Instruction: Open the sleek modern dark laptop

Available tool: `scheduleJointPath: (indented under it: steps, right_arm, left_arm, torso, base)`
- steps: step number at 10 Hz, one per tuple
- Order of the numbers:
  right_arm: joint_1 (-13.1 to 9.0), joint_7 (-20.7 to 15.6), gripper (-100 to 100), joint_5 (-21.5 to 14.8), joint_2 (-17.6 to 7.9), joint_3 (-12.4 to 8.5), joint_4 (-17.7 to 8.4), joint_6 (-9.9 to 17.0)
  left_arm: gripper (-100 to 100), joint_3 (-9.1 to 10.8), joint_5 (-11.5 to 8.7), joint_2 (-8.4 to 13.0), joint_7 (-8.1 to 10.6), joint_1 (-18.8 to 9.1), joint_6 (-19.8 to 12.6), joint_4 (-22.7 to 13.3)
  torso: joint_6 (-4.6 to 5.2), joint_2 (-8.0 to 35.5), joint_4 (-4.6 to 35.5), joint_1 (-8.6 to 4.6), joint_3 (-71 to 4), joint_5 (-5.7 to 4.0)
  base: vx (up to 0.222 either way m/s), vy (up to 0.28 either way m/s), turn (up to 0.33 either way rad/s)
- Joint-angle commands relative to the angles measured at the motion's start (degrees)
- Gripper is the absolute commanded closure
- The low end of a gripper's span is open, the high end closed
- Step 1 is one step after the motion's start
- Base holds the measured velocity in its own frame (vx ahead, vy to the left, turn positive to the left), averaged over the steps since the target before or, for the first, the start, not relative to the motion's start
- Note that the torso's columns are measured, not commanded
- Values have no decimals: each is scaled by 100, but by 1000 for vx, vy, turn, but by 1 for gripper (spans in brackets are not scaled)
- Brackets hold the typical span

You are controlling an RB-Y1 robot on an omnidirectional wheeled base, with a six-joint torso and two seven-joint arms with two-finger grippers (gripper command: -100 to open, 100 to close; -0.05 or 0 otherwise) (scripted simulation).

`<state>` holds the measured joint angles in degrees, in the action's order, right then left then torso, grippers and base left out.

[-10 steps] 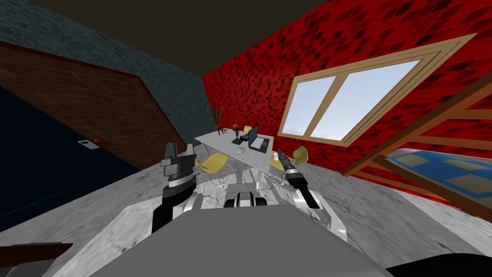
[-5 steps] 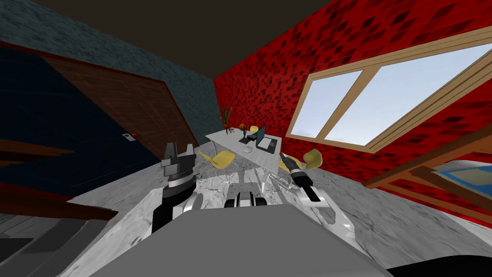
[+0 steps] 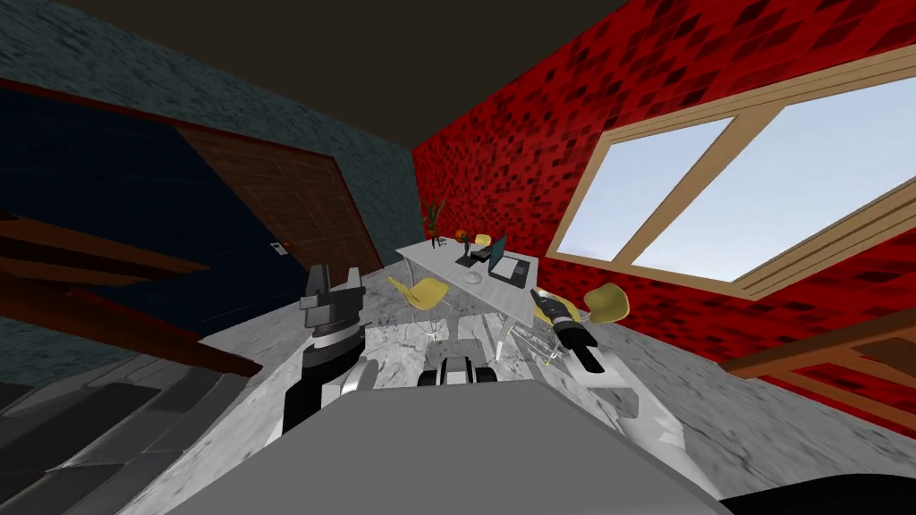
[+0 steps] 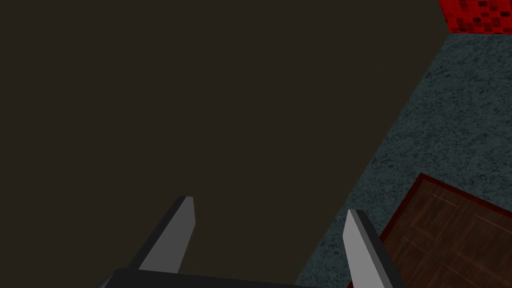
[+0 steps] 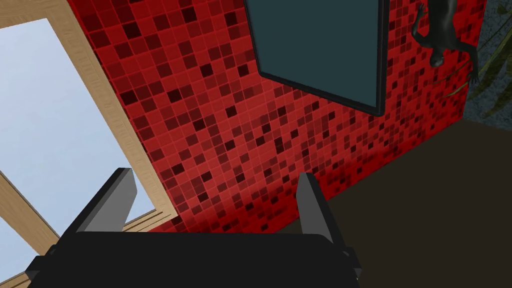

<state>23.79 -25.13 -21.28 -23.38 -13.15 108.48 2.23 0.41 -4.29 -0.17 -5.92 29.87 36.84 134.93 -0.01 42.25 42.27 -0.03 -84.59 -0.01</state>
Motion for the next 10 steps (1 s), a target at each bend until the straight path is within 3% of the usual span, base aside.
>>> scheduleJointPath:
  steps: [1,4,5,9,10]
  right_arm:
    - [-171,-205,-100,-200,-255,-166,-364,382]
    - [-282,-462,-100,-466,-544,-359,-704,784]
    - [-282,-462,-100,-466,-544,-359,-704,840]
    - [-527,-923,-100,-931,-1091,-662,-1369,1632]
    - [-527,-923,-100,-931,-1091,-662,-1369,1632]
  left_arm:
    - [0,1,0,0,0,1,0,0]
    - [0,0,0,0,0,1,0,0]
    - [0,0,0,0,0,0,0,0]
    - [0,0,0,0,0,1,0,0]
    - [0,0,0,0,0,1,0,0]
  torso:
    - [2,-1,0,-9,-1,-2]
    - [6,5,1,5,2,4]
    - [0,2,1,6,1,2]
    - [2,-4,-1,17,-3,7]
    - [3,-4,-2,16,-2,4]
  base:
    - [-1,78,173]
    - [15,104,174]
    - [24,75,72]
    - [48,124,236]
    - [60,113,43]
